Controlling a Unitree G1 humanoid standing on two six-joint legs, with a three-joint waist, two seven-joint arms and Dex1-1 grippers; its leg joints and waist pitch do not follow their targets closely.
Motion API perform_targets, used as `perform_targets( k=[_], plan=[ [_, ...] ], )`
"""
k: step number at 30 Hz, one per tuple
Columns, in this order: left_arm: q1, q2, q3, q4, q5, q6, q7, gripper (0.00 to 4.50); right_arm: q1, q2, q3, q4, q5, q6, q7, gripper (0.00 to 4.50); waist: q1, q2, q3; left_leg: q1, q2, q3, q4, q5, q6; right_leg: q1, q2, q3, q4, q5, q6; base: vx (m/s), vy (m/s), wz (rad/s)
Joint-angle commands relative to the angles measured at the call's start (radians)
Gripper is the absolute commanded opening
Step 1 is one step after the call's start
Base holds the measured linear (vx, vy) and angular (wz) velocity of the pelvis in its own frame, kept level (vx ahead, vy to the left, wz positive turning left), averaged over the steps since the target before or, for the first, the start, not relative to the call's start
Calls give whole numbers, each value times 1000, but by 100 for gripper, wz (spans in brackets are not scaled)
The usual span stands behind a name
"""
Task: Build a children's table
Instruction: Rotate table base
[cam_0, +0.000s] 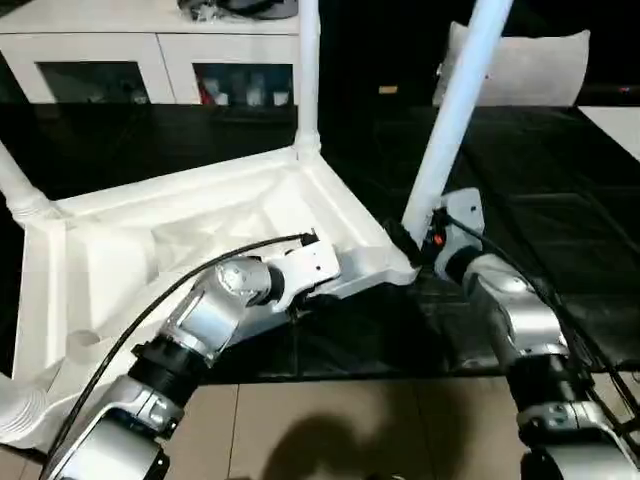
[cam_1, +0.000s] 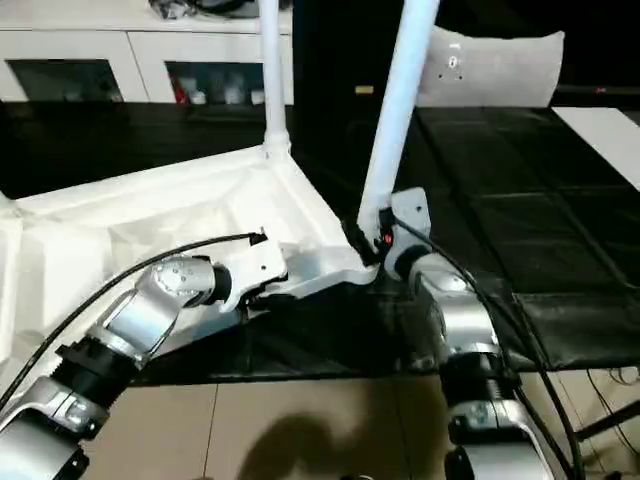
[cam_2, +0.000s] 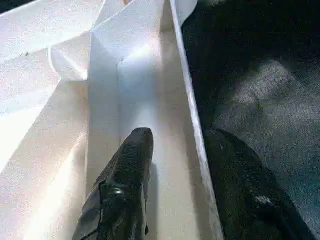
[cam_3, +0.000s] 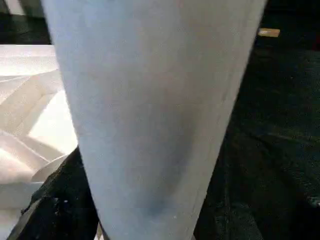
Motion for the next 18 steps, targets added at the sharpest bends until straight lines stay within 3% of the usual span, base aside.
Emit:
perform_targets(
  k=[1, 5, 6, 8, 9, 13, 14, 15, 18],
  plan=[
    [9, 35, 12, -3, 32, 19, 32, 186, -9, -11, -36, 29, -14, -4, -43, 408, 2, -13, -68, -4, 22, 1, -66, -102, 55, 66, -63, 59, -63, -312, -148, 0, 0, 0],
    [11, 59, 32, -11, 41, 19, 57, 193, -15, -41, -71, 78, -15, -13, -98, 444, 5, -12, -68, -3, 23, 0, -66, -106, 48, 65, -62, 59, -61, -314, -143, 0, 0, 0],
    [11, 65, 35, -12, 43, 18, 60, 193, -17, -47, -81, 88, -13, -13, -110, 444, 5, -6, -68, -1, 23, 1, -65, -107, 46, 64, -62, 60, -61, -311, -144, 0, 0, 0],
    [13, 72, 44, -15, 45, 13, 71, 193, -15, -78, -102, 117, -22, -21, -144, 444, 9, -9, -69, 4, 23, 3, -64, -114, 44, 61, -61, 60, -62, -306, -150, 0, 0, 0],
    [13, 75, 47, -14, 45, 10, 81, 193, -13, -92, -112, 131, -24, -28, -156, 444, 13, 0, -69, 8, 23, 4, -64, -116, 40, 58, -58, 61, -61, -296, -156, 0, 0, 0],
    [1, 73, 65, 11, 37, -5, 130, 193, 10, -159, -150, 165, -28, -44, -187, 444, 28, -1, -71, 14, 25, 8, -62, -131, 36, 55, -54, 64, -54, -229, -180, 0, 0, 0],
    [-2, 71, 67, 15, 36, -6, 140, 193, 14, -170, -155, 170, -28, -48, -189, 444, 30, -2, -70, 14, 25, 8, -62, -136, 35, 55, -54, 64, -54, -231, -180, 0, 0, 0],
    [-4, 69, 68, 20, 37, -9, 149, 193, 18, -179, -161, 175, -26, -52, -193, 444, 34, 4, -70, 14, 24, 8, -62, -144, 33, 56, -53, 65, -54, -237, -177, 0, 0, 0],
    [-10, 63, 69, 35, 35, -15, 166, 193, 27, -211, -169, 185, -29, -60, -202, 444, 42, -3, -72, 7, 21, 6, -62, -138, 31, 63, -54, 63, -54, -245, -158, 0, 0, 0]
  ],
)
